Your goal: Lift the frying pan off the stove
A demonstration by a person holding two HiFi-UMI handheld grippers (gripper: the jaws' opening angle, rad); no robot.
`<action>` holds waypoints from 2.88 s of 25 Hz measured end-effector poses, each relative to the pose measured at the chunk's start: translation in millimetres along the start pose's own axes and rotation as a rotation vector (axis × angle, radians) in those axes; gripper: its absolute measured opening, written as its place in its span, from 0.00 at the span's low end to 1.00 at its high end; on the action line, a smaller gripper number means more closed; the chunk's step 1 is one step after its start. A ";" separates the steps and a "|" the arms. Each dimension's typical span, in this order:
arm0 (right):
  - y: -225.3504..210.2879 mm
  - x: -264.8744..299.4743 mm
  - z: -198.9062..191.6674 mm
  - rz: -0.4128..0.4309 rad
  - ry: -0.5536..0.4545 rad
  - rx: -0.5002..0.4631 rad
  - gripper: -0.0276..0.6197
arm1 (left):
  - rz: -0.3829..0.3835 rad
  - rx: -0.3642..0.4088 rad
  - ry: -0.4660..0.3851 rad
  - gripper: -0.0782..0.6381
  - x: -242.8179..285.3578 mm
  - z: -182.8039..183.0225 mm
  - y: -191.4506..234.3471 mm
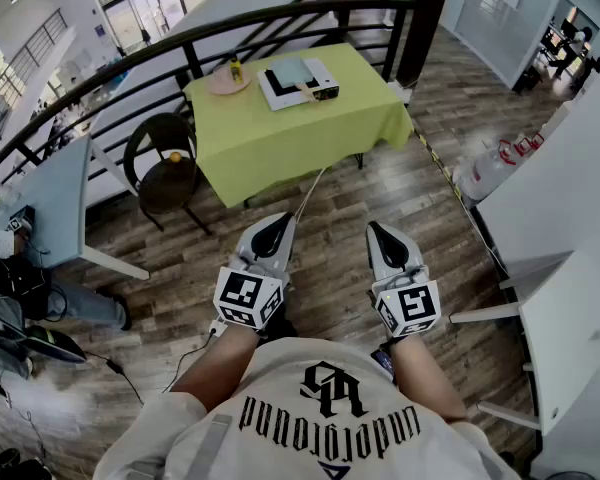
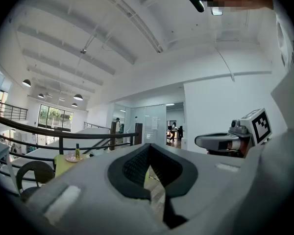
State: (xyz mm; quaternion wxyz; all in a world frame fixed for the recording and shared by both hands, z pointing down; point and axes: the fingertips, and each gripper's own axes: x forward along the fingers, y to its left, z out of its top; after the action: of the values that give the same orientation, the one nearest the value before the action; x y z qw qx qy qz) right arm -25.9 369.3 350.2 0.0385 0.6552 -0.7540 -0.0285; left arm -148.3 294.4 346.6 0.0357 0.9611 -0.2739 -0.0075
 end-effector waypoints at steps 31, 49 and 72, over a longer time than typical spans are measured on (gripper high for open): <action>23.6 254.5 -14.1 -0.014 0.065 0.067 0.05 | -0.082 0.015 0.042 0.12 92.5 6.3 248.8; -67.7 386.9 -37.1 0.179 0.082 0.073 0.05 | 0.049 -0.020 0.070 0.12 212.4 -9.8 310.2; -271.0 467.7 -88.8 0.420 0.186 0.098 0.05 | 0.208 -0.116 0.132 0.12 427.9 -43.6 297.2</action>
State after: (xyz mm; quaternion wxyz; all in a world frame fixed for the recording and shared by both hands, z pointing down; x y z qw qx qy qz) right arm 184.9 -131.0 422.9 0.0809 0.4848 -0.8675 0.0773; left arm 60.5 -180.1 414.0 0.1099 0.9221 -0.3683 0.0436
